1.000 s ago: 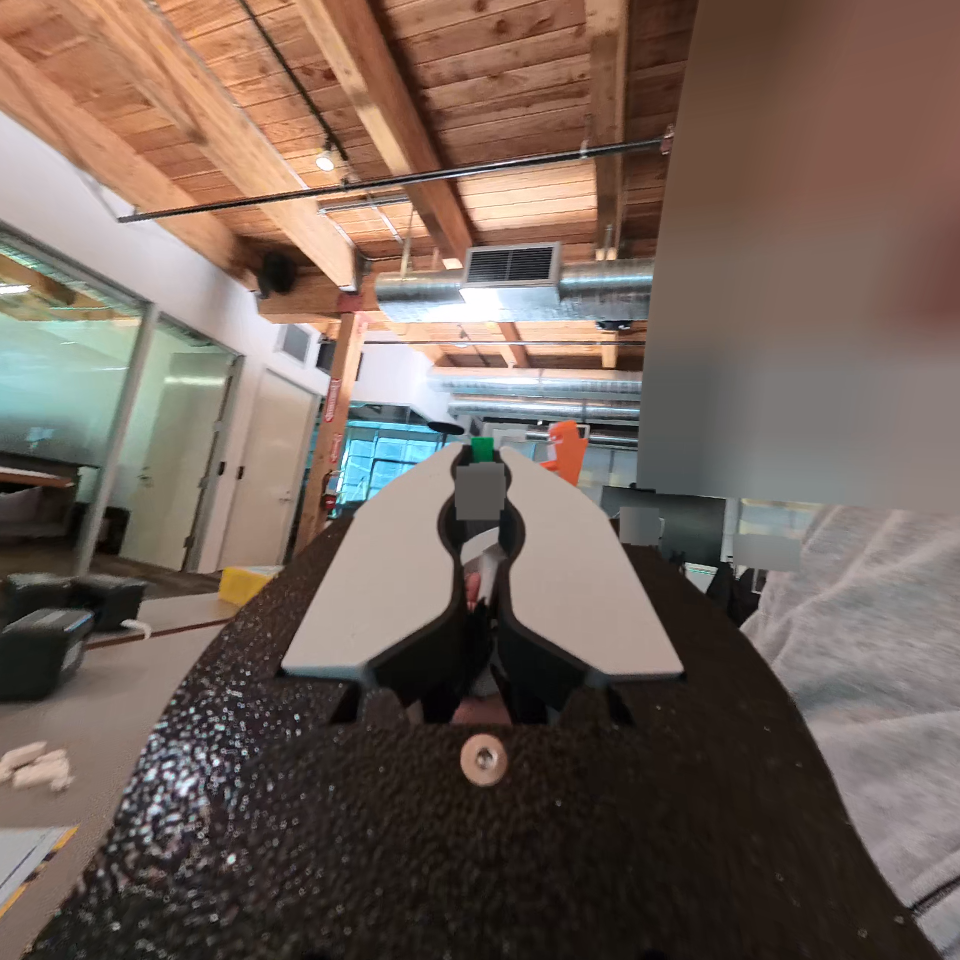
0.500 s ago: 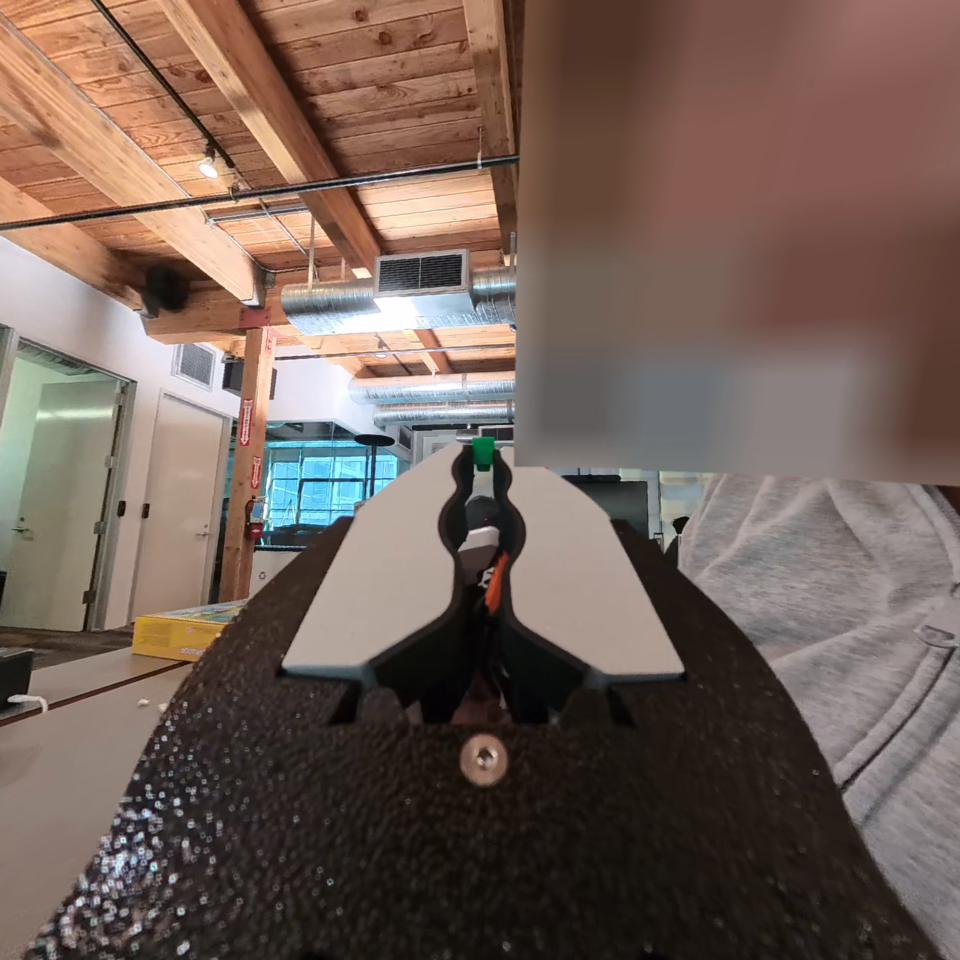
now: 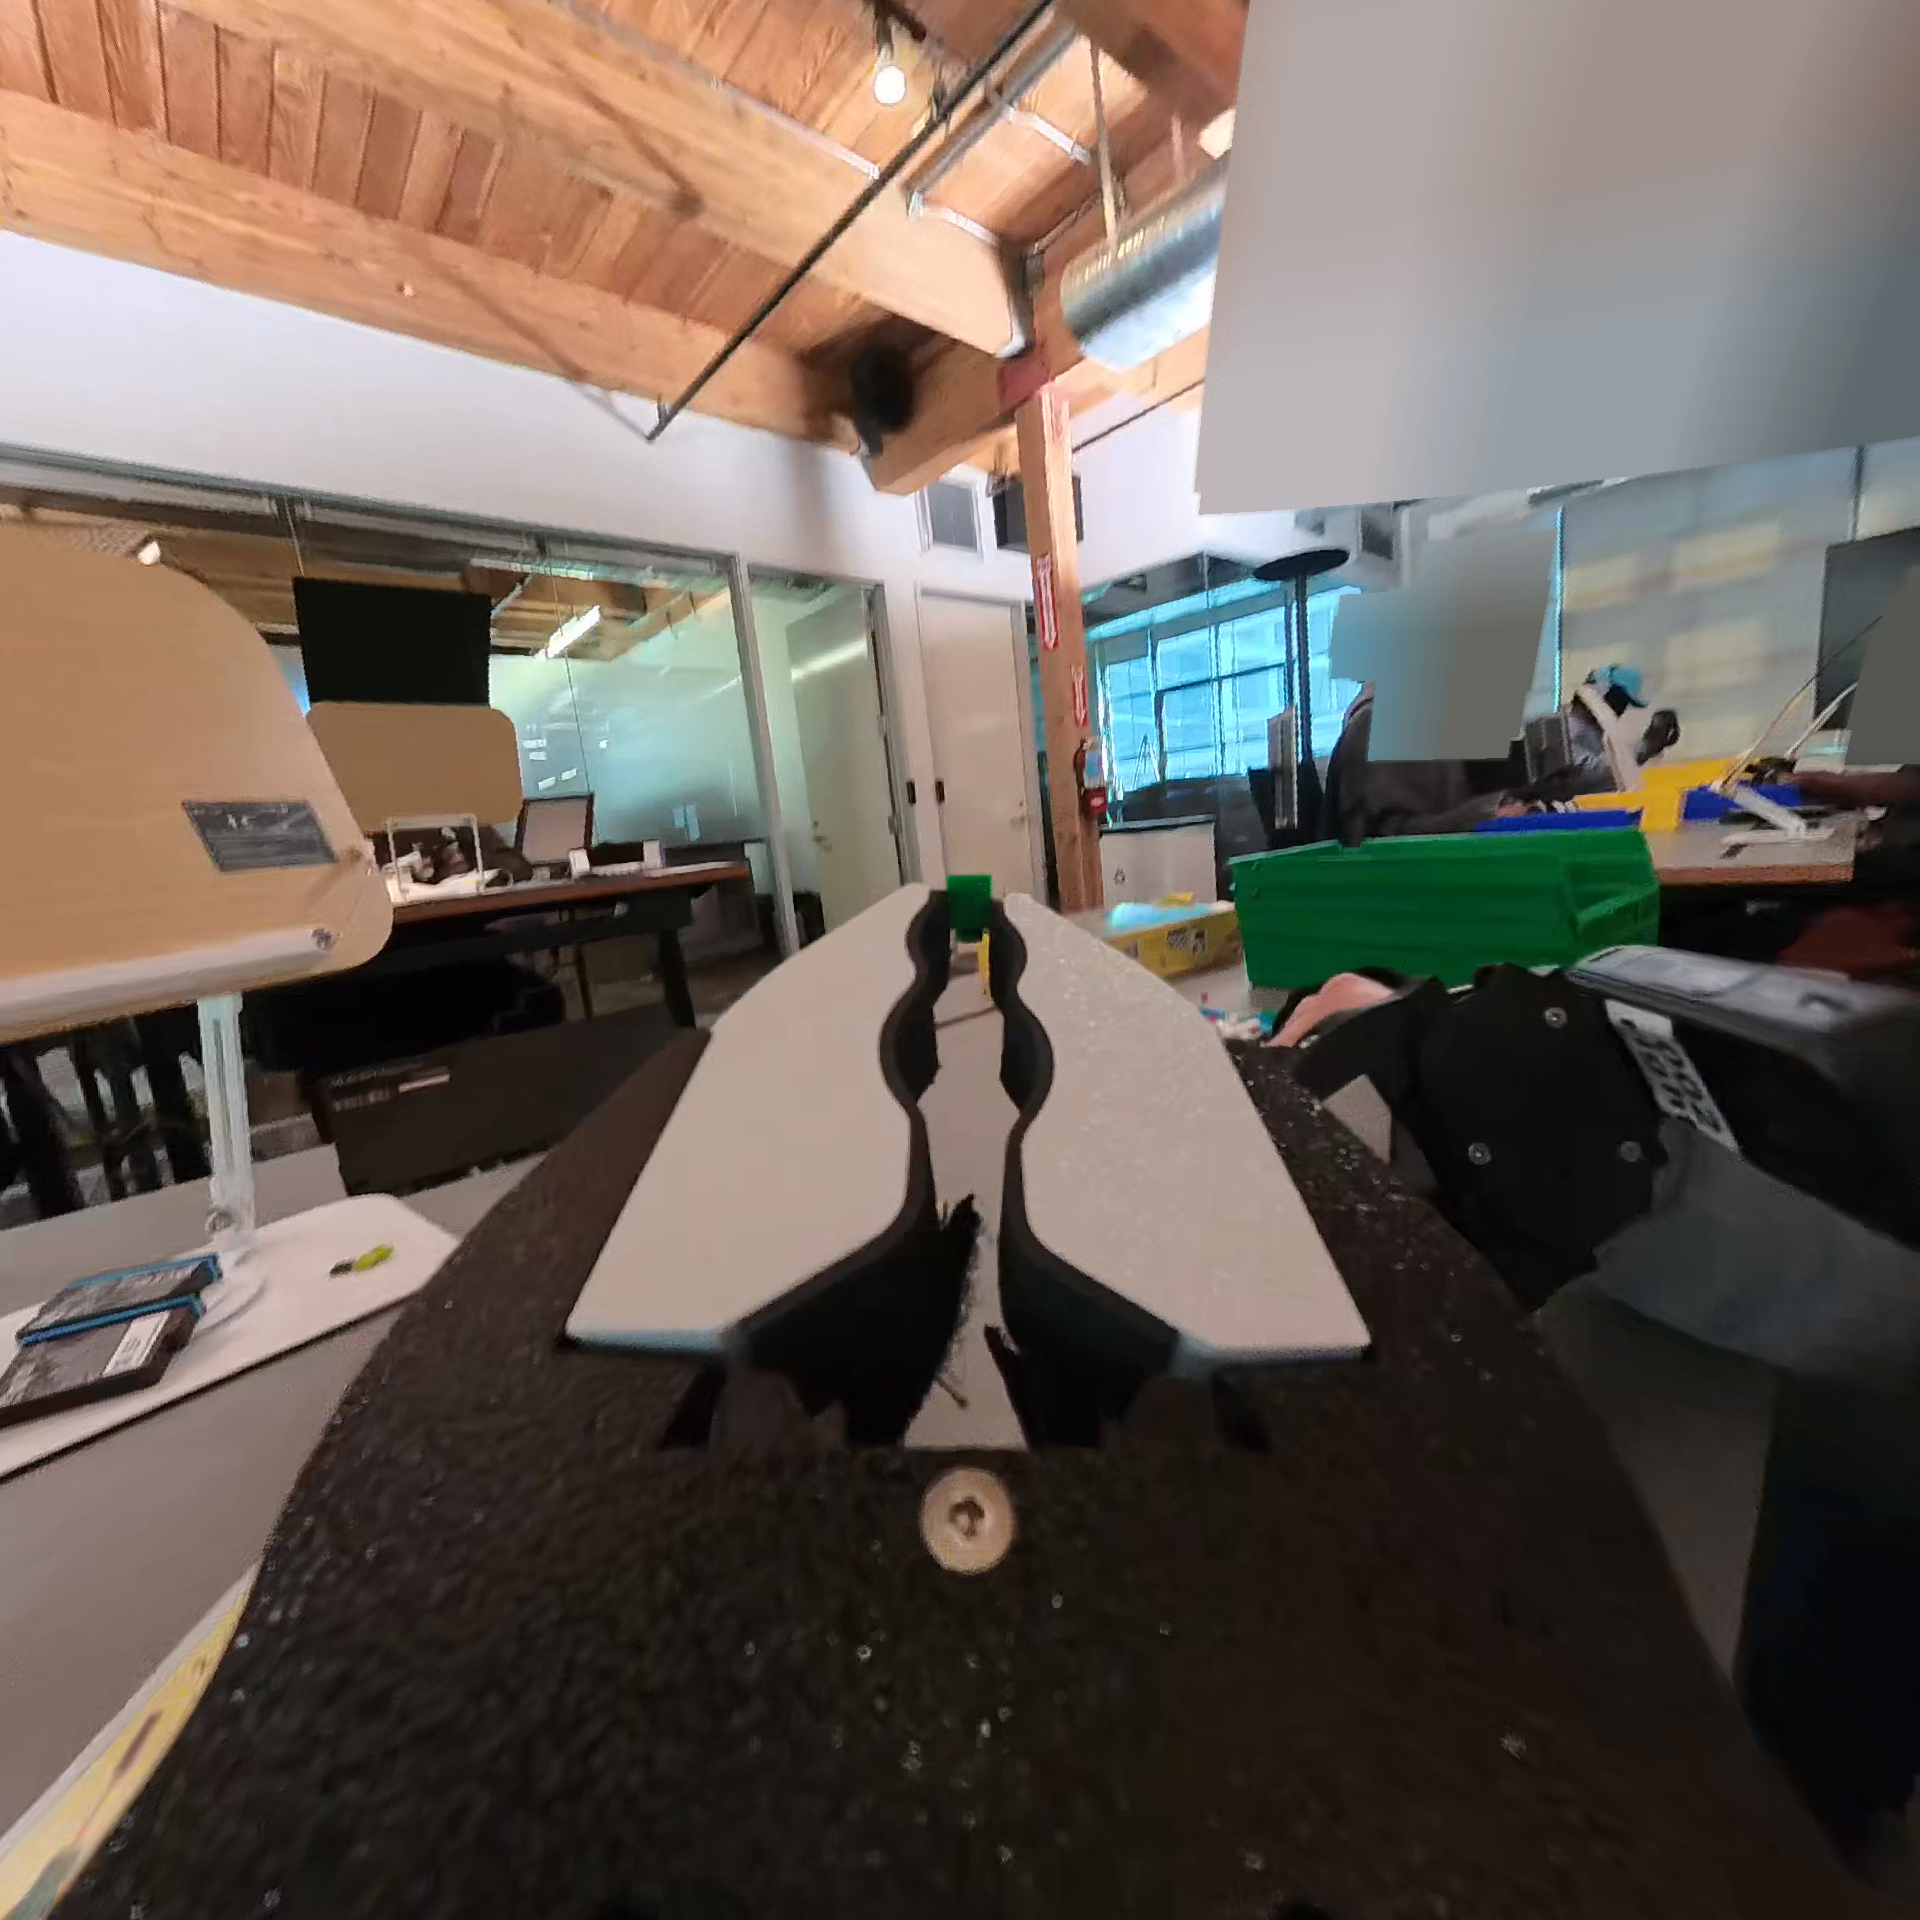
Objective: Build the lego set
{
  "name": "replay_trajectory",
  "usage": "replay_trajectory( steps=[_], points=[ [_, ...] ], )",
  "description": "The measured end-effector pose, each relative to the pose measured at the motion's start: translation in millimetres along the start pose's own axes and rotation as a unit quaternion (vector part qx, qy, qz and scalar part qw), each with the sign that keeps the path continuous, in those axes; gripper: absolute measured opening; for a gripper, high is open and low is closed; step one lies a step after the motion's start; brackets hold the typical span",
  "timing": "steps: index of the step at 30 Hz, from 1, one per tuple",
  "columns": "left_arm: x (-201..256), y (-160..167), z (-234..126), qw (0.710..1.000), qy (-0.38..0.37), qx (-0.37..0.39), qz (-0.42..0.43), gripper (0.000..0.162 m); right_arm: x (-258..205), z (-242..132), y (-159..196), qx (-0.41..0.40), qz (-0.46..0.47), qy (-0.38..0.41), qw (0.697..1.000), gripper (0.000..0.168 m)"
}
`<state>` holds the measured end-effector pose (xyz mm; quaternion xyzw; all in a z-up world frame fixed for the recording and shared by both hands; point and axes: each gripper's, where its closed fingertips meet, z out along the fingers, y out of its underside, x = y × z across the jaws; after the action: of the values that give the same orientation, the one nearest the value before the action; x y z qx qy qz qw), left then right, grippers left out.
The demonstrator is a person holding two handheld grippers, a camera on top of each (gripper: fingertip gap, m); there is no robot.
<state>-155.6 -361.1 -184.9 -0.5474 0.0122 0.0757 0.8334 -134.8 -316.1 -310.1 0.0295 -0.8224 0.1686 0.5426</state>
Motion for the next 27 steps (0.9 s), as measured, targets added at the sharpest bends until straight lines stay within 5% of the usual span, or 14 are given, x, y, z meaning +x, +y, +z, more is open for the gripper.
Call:
replay_trajectory(
  steps=[6, 10, 13, 17, 19, 23, 25, 27],
  points=[
    [5, 25, -4, 0.996, 0.011, -0.056, 0.074, 0.007, -29, 18, 16, -0.063, -0.116, -0.027, 0.991, 0.005],
    [17, 30, -3, 0.990, 0.040, -0.057, 0.123, 0.007, -36, 19, 18, -0.065, -0.105, -0.042, 0.991, 0.007],
    [20, 33, -4, 0.989, 0.053, -0.055, 0.130, 0.007, -34, 9, 16, -0.045, -0.029, -0.079, 0.995, 0.029],
    [26, 32, -5, 0.987, 0.087, -0.048, 0.127, 0.007, -20, -14, 4, 0.025, 0.226, -0.159, 0.961, 0.028],
    [35, 30, -5, 0.985, 0.123, -0.041, 0.114, 0.007, 2, -27, -23, 0.127, 0.413, -0.207, 0.878, 0.027],
    [56, 25, -3, 0.978, 0.195, -0.022, 0.067, 0.007, 58, -53, -45, 0.299, 0.676, -0.311, 0.598, 0.023],
    [64, 25, -3, 0.974, 0.218, -0.020, 0.057, 0.007, 57, -58, -48, 0.301, 0.710, -0.379, 0.512, 0.024],
    [72, 26, -4, 0.970, 0.238, -0.021, 0.054, 0.007, 54, -59, -53, 0.297, 0.726, -0.417, 0.460, 0.021]
  ],
)
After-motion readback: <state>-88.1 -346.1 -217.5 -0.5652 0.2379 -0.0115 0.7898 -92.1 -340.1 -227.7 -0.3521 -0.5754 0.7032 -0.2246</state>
